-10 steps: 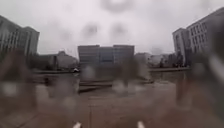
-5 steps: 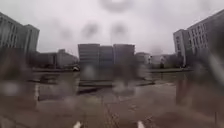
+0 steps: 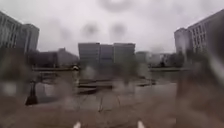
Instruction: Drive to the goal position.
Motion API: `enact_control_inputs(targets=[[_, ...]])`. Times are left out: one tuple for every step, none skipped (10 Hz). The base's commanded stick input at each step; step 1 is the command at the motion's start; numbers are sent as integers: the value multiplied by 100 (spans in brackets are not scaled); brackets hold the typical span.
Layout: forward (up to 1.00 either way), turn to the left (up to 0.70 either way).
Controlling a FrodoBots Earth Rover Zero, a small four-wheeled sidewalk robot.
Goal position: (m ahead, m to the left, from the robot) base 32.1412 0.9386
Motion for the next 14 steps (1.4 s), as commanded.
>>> enact_control_inputs(targets=[[70, 0], [70, 0], [70, 0], [70, 0], [70, 0], [70, 0], [70, 0], [70, 0], [70, 0], [70, 0], [70, 0], [70, 0], [70, 0], [70, 0]])
